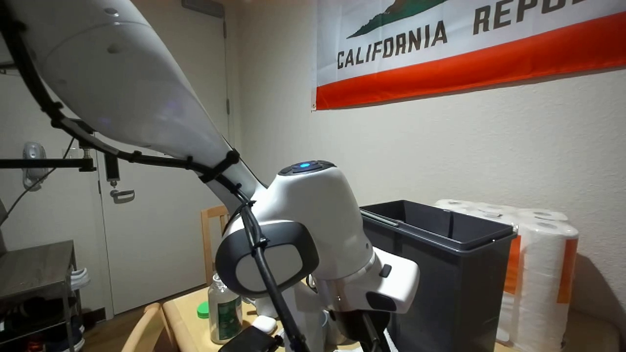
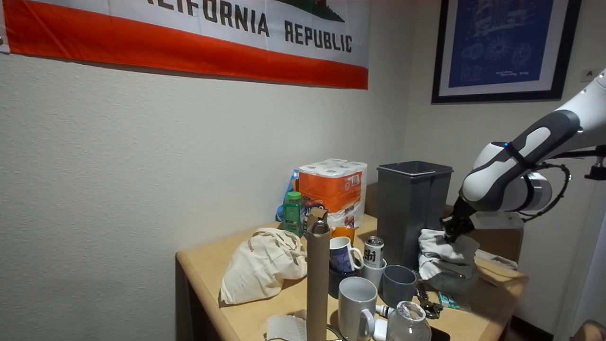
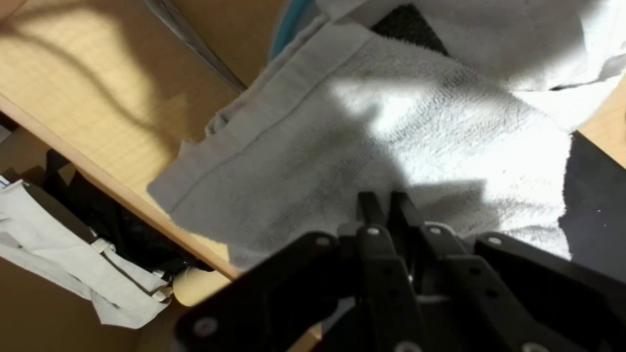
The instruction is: Use the white towel to wipe the inside of the gray cup
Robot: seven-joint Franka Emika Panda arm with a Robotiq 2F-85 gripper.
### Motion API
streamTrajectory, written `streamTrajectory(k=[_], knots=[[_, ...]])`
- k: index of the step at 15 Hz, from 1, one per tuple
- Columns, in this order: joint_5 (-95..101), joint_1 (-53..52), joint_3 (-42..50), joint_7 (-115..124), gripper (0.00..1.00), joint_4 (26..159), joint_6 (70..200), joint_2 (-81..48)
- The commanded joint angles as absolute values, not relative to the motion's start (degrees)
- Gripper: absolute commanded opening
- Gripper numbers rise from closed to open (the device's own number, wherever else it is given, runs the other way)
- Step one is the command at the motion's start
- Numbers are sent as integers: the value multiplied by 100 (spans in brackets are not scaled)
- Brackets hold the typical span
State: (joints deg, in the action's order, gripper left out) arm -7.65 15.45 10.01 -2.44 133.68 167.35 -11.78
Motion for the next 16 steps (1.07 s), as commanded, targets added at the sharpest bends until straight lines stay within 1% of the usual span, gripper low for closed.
streamTrajectory(k=[1,5,9,13,16], knots=[[-966,1669,890,-447,0,13430,16925,-1194],[-858,1580,1007,-229,0,13579,16748,-998],[-619,1403,1185,111,1,13825,16310,-379],[-109,1278,1250,652,0,13994,15342,528],[226,1316,1107,1045,0,13962,14267,1211]])
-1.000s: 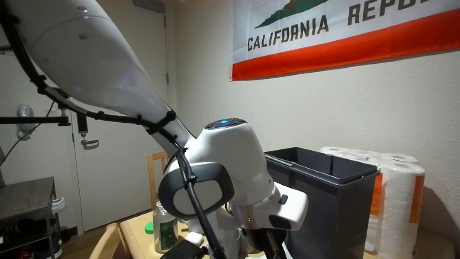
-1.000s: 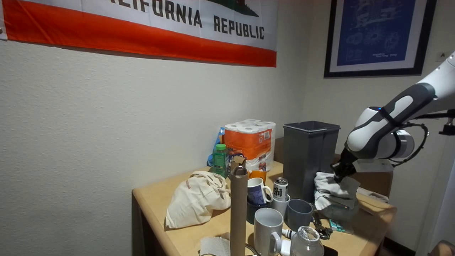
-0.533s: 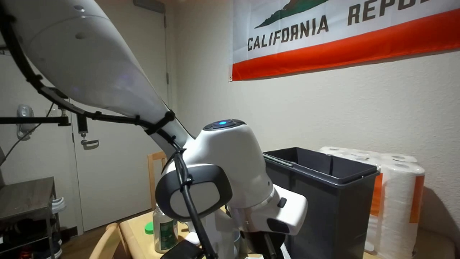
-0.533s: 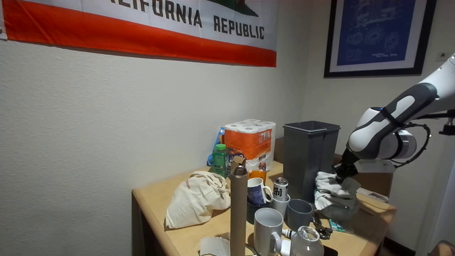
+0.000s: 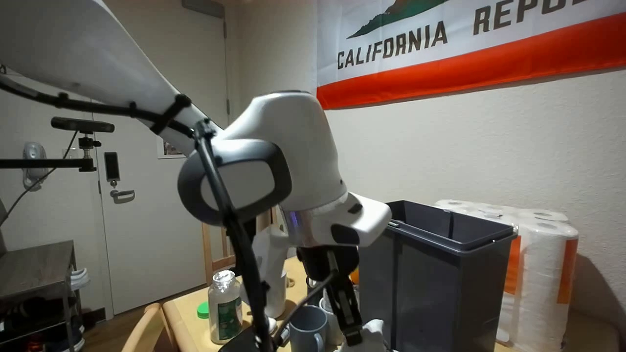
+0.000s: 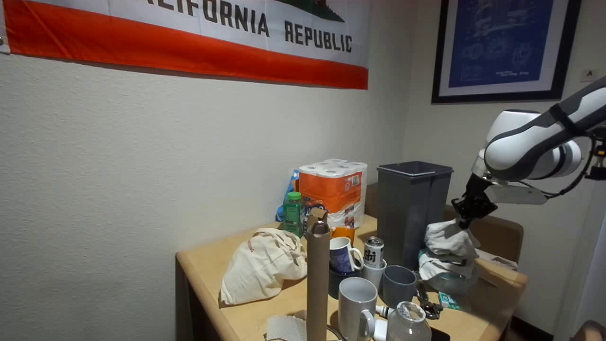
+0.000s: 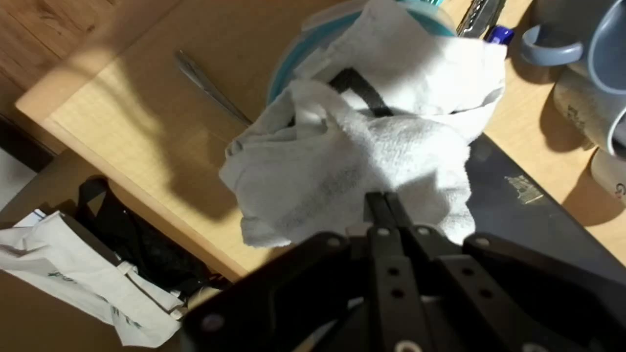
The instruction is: Use the white towel to wipe the inside of the gray cup
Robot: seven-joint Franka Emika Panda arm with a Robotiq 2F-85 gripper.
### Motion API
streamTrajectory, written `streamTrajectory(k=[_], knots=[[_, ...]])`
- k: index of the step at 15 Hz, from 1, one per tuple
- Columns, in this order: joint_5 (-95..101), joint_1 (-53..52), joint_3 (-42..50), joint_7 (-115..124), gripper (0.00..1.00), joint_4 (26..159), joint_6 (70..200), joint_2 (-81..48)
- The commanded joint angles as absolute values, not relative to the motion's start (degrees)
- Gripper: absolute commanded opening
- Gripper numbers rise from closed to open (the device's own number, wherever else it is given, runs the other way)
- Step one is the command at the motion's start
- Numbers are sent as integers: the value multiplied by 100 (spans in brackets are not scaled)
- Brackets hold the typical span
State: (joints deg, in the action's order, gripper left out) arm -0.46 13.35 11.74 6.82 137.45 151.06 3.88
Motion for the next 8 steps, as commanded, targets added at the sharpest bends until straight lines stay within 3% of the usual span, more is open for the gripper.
streamTrajectory(k=[1,8], knots=[[209,1312,1065,1081,0,13932,13978,1377],[-909,826,817,1013,0,13974,13587,2185]])
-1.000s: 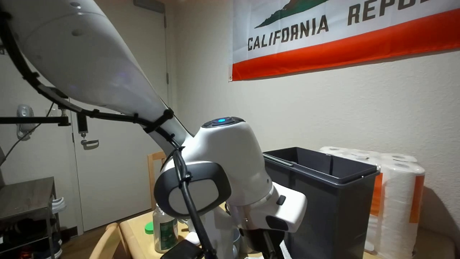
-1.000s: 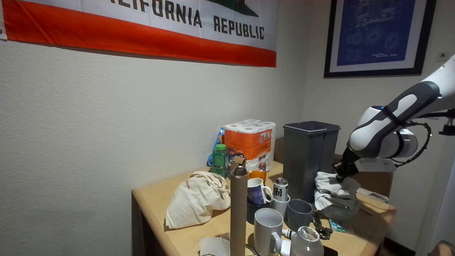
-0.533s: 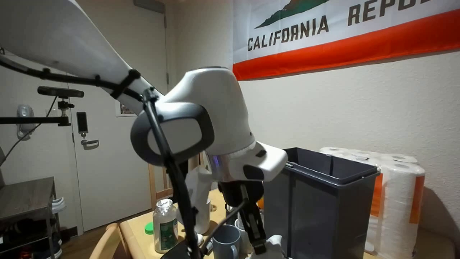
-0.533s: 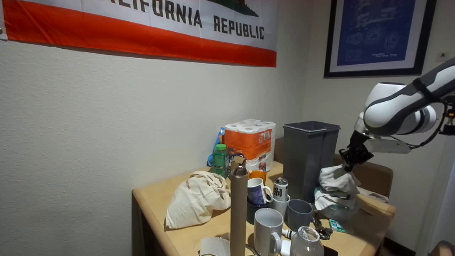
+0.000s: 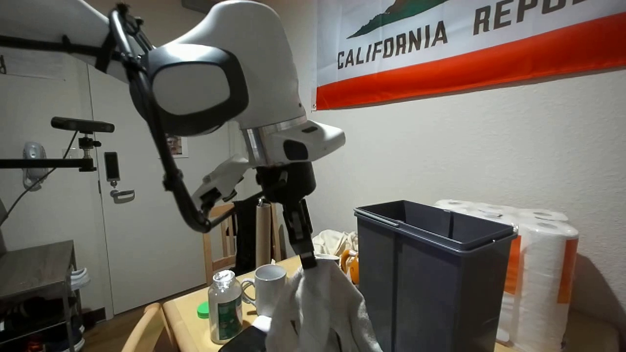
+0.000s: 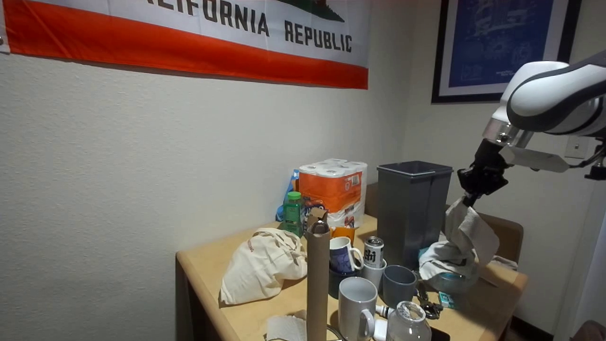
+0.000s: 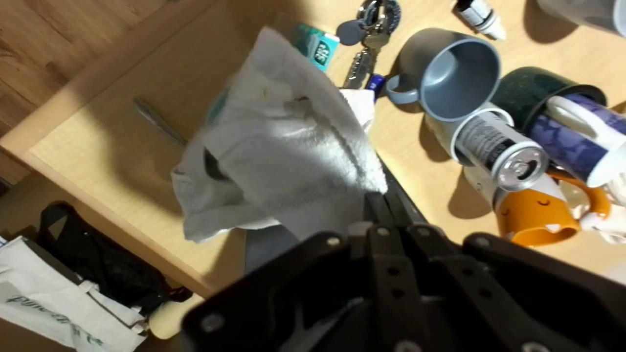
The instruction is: Use the white towel to wipe the inside of the gray cup
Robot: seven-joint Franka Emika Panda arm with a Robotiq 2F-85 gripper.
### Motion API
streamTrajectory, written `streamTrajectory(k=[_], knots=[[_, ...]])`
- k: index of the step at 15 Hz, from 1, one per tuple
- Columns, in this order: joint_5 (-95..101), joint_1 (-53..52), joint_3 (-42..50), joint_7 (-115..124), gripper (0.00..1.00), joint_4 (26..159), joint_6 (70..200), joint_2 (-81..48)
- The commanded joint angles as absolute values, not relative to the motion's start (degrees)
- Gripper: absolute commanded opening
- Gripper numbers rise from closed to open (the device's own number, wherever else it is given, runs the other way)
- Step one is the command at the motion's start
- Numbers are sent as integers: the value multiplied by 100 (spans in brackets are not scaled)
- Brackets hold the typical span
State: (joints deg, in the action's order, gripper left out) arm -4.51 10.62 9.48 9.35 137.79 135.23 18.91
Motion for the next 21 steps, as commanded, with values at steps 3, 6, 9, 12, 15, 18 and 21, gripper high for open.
streamTrajectory(k=[3,6,9,12,15,18,21], knots=[[-1332,503,558,1052,0,14142,14068,2194],[-1453,210,176,1125,0,14389,14920,2019],[-1161,164,-248,1531,0,14623,15710,1721],[-543,393,-628,2029,0,14835,16463,1339],[454,885,-935,2785,0,14907,16932,1019],[1688,1474,-1192,3675,0,14828,17115,802],[2620,1821,-1351,4433,0,14726,16998,710]])
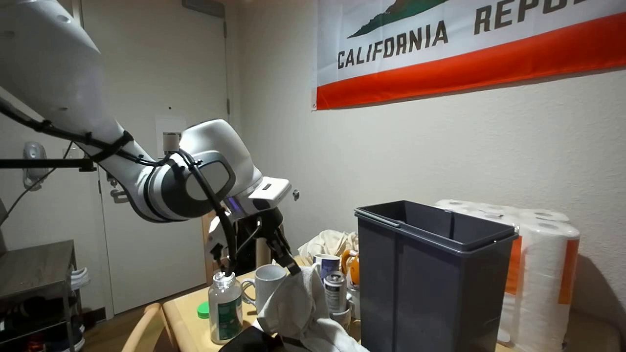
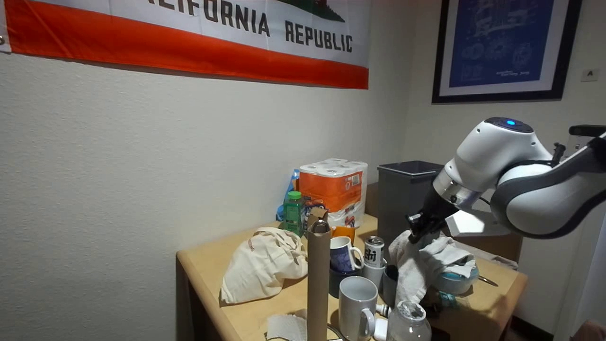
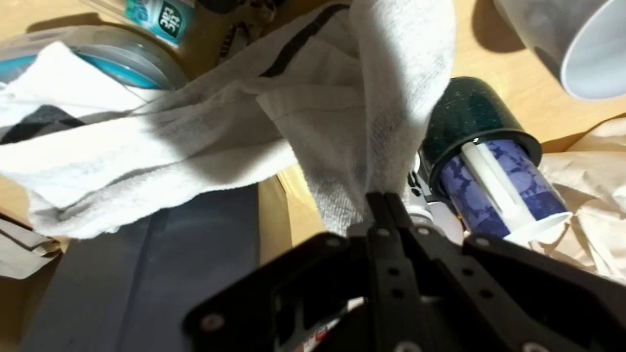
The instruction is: Use the white towel to wipe the inside of the gray cup
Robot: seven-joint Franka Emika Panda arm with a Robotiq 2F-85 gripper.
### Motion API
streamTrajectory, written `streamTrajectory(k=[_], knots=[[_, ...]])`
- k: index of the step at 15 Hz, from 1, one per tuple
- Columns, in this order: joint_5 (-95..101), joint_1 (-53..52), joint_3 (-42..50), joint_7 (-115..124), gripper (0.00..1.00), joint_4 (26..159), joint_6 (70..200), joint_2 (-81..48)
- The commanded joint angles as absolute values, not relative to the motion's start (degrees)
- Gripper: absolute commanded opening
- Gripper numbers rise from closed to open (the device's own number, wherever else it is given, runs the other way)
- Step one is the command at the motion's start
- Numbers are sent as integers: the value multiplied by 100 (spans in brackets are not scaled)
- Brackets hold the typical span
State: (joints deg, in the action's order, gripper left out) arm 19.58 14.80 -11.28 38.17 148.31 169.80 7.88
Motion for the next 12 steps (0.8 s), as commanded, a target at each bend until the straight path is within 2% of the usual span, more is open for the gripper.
streamTrajectory(k=[1,12], knots=[[2776,1844,-1376,4588,0,14703,16947,666],[3366,1801,-1338,4866,0,14370,16853,-179]])
